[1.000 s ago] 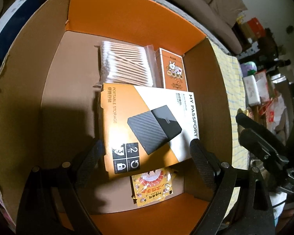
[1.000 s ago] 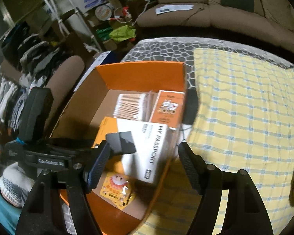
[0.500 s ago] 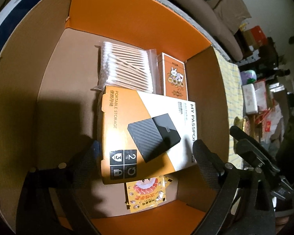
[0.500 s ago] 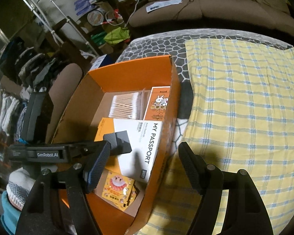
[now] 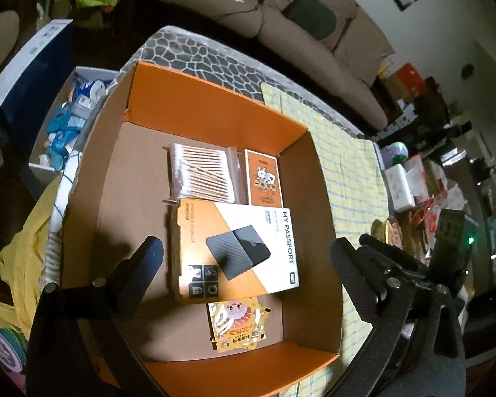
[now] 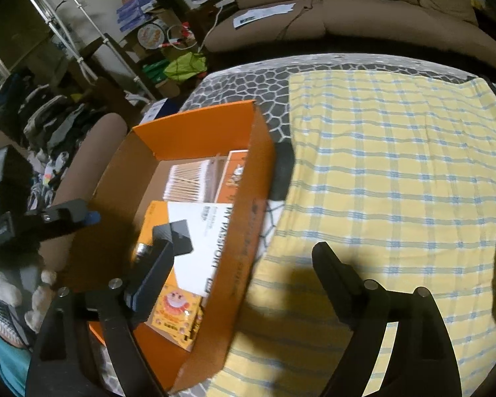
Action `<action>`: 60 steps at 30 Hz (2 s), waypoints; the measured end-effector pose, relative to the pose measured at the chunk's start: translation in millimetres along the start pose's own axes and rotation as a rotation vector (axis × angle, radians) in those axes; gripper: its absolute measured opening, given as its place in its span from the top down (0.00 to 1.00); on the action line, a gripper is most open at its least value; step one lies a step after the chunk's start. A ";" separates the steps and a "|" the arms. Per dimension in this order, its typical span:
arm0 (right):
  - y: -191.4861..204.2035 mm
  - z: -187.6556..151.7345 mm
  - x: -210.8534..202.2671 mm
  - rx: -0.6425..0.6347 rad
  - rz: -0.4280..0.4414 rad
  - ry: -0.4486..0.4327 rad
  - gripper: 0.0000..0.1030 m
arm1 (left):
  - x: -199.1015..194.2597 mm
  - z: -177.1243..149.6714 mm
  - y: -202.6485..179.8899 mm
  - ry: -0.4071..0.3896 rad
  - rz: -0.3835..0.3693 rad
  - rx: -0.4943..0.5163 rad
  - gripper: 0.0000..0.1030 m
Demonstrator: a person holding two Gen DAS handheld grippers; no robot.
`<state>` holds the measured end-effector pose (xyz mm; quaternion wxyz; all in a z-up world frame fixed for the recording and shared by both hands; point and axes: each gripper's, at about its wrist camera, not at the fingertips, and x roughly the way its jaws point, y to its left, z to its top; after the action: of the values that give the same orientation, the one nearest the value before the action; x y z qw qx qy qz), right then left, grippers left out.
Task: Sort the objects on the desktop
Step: 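Open the right gripper and withdraw from the cardboard box, then move both grippers to the UFO noodle cup on the cloth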
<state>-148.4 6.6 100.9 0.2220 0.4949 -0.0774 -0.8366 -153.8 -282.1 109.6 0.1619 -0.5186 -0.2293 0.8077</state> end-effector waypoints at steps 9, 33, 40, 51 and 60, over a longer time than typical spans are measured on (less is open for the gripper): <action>-34.9 -9.8 -40.6 0.074 -0.014 -0.061 0.14 | 17.1 -27.2 -61.3 0.051 -0.026 0.106 0.01; -261.0 -86.3 -181.8 0.428 -0.300 -0.248 0.12 | 183.4 -87.6 -277.7 0.264 -0.183 0.241 0.01; -306.0 -101.4 -182.6 0.463 -0.336 -0.237 0.12 | 236.9 -89.2 -321.3 0.283 -0.191 0.274 0.01; -353.7 -127.3 -169.7 0.612 -0.265 -0.262 0.02 | 291.7 -86.5 -339.2 0.290 -0.162 0.262 0.00; -350.0 -123.8 -153.2 0.584 -0.279 -0.237 0.02 | 307.3 -82.6 -339.7 0.291 -0.158 0.244 0.00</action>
<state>-81.7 397.7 38.5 -0.0561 0.4425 -0.2706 -0.8531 -196.3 174.3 28.2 0.3177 -0.5866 -0.1439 0.7309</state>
